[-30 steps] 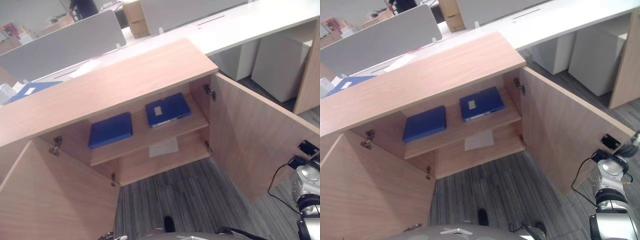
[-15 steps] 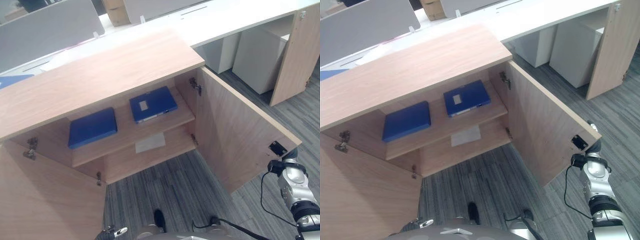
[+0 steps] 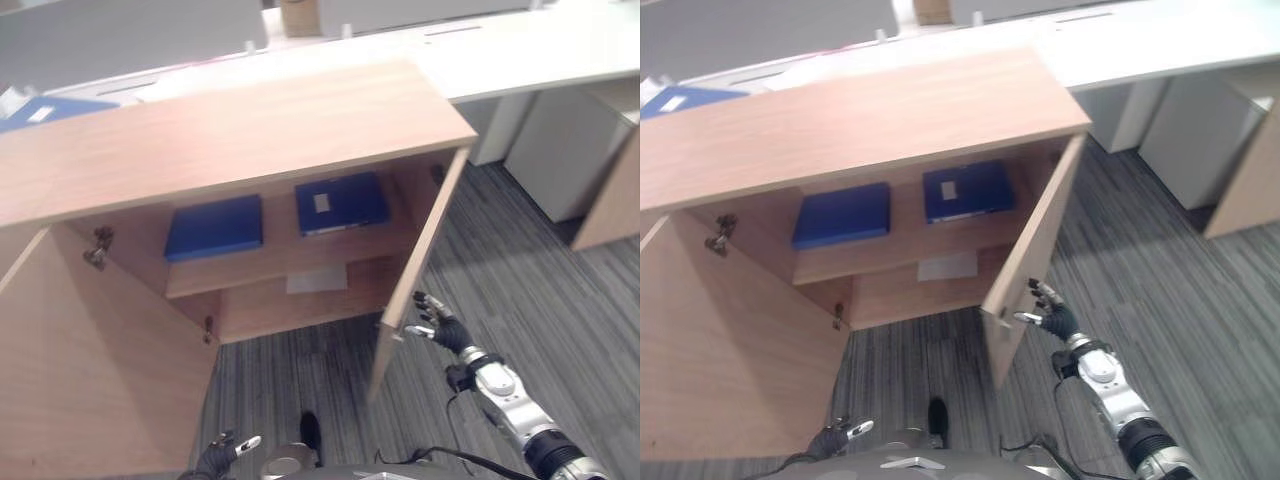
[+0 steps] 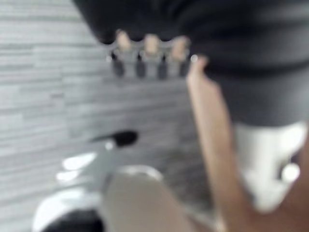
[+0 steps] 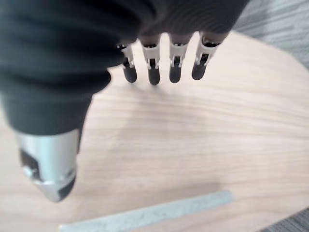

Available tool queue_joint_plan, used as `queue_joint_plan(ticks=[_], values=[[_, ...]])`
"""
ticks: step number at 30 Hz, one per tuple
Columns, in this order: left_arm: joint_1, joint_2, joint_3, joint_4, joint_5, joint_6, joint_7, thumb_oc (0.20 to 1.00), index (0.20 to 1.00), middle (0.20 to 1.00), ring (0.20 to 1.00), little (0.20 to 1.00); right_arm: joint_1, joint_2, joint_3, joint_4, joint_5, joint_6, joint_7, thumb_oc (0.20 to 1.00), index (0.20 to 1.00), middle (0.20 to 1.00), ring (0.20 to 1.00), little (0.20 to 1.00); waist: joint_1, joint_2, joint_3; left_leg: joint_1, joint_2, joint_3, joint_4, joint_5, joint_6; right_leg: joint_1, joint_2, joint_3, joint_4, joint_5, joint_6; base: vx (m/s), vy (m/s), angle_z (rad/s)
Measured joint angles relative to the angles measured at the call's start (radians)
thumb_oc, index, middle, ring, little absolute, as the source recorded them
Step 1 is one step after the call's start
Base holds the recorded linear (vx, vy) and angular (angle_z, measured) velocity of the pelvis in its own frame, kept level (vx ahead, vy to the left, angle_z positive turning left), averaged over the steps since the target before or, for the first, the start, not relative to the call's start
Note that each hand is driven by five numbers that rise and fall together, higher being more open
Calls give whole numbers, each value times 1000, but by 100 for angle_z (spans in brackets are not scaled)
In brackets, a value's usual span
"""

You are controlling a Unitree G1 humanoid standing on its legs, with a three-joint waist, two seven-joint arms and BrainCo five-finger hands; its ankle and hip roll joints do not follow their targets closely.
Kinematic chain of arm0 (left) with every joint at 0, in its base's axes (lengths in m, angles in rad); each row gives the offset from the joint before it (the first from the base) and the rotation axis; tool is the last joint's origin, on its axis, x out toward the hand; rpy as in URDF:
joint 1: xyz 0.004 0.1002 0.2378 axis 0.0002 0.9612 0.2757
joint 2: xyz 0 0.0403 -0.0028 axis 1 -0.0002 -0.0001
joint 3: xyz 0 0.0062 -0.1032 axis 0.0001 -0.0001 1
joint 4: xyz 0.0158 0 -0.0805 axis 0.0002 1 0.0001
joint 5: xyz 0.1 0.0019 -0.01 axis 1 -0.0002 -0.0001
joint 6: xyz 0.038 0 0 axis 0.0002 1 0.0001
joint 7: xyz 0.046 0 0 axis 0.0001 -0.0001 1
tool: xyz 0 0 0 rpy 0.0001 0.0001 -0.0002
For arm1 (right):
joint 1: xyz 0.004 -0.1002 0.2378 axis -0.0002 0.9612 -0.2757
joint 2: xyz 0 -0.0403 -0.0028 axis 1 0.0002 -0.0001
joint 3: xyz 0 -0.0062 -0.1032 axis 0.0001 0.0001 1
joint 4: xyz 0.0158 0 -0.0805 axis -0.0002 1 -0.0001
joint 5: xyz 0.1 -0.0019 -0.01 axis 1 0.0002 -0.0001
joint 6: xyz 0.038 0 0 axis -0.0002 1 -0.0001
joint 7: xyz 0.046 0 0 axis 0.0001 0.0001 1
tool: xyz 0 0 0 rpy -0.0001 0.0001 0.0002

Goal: Put the empty folder in the office cabinet

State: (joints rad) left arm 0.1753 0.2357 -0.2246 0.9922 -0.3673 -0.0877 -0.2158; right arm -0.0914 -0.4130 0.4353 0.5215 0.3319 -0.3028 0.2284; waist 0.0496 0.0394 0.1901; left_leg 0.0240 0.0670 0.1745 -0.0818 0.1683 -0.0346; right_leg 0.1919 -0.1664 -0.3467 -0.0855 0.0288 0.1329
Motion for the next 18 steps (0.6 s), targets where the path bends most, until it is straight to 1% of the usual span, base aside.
queue_joint_plan(ticks=[2, 3, 4, 8, 11, 12, 14, 15, 16, 18], values=[[15, 2, 0, 13, 0, -7, 13, 1000, 1000, 1000, 1000, 1000, -25, 33, 8, 2, -7, -2, -4, 1000, 1000, 1000, 1000, 1000, 22, -25, -13, 0, -9, -17, 4, 3, 0, 12, -6, -22, 2, -2, 2, 28, 63, 31], [18, 1, -2, 29, 0, -8, 16, 1000, 1000, 1000, 1000, 1000, -64, 47, 30, 3, -10, -5, -11, 1000, 1000, 1000, 1000, 1000, 20, -41, -21, 1, -15, -30, 5, 3, 0, 19, -9, -37, 2, -6, 4, 27, 65, 35], [21, 1, -1, 30, 0, -11, 20, 1000, 1000, 1000, 1000, 1000, -89, 53, 42, 5, -20, -5, -18, 1000, 1000, 1000, 1000, 1000, 31, -44, -25, 1, -19, -37, 5, 3, 0, 26, -11, -44, 2, -8, 5, 38, 76, 28], [14, 1, 0, 28, 0, -47, 55, 1000, 1000, 1000, 1000, 1000, -216, 82, 80, 92, -47, -2, -64, 1000, 1000, 1000, 1000, 1000, 74, -50, -30, 7, -19, -49, 4, 3, 1, 40, -10, -58, 2, -9, 7, 38, 33, 11], [14, 3, 1, 34, 0, -61, 97, 1000, 1000, 1000, 1000, 1000, -283, 120, 98, 151, -44, 19, -114, 1000, 1000, 1000, 1000, 1000, 83, -53, -33, 6, -20, -70, -5, -4, -1, 52, -6, -79, 0, -15, 8, 19, 6, 19], [12, 4, 5, 31, -1, -71, 124, 1000, 1000, 1000, 1000, 1000, -301, 132, 100, 173, -34, 29, -141, 1000, 1000, 1000, 1000, 1000, 102, -52, -36, 6, -20, -74, -5, -4, -2, 54, -5, -82, -1, -21, -1, -13, -9, 10], [12, 7, 36, 26, -1, -81, 168, 1000, 1000, 1000, 1000, 1000, -329, 161, 81, 240, -31, 44, -183, 1000, 1000, 1000, 1000, 1000, 113, -53, -45, 2, -18, -79, -5, -4, -2, 54, -4, -88, -1, -25, 4, -38, -36, 11], [7, 13, 39, 24, -1, -85, 189, 1000, 1000, 1000, 1000, 1000, -331, 163, 74, 256, -31, 46, -194, 1000, 1000, 1000, 1000, 1000, 124, -52, -47, 0, -19, -83, -5, -3, -2, 55, -3, -92, -1, -25, 4, -69, -75, 13], [8, 22, 50, 14, -2, -98, 227, 1000, 1000, 1000, 1000, 1000, -346, 168, 62, 313, -29, 49, -201, 1000, 1000, 1000, 1000, 1000, 131, -51, -49, -1, -18, -86, -5, -3, -2, 54, -3, -94, -1, -25, 4, -66, -95, 13], [15, 26, 80, -5, -3, -126, 294, 1000, 1000, 1000, 1000, 1000, -347, 165, 55, 347, -27, 50, -200, 1000, 1000, 1000, 1000, 1000, 138, -48, -50, -5, -18, -96, -5, -1, -2, 54, -2, -103, -1, -25, 4, -64, -144, 13]])
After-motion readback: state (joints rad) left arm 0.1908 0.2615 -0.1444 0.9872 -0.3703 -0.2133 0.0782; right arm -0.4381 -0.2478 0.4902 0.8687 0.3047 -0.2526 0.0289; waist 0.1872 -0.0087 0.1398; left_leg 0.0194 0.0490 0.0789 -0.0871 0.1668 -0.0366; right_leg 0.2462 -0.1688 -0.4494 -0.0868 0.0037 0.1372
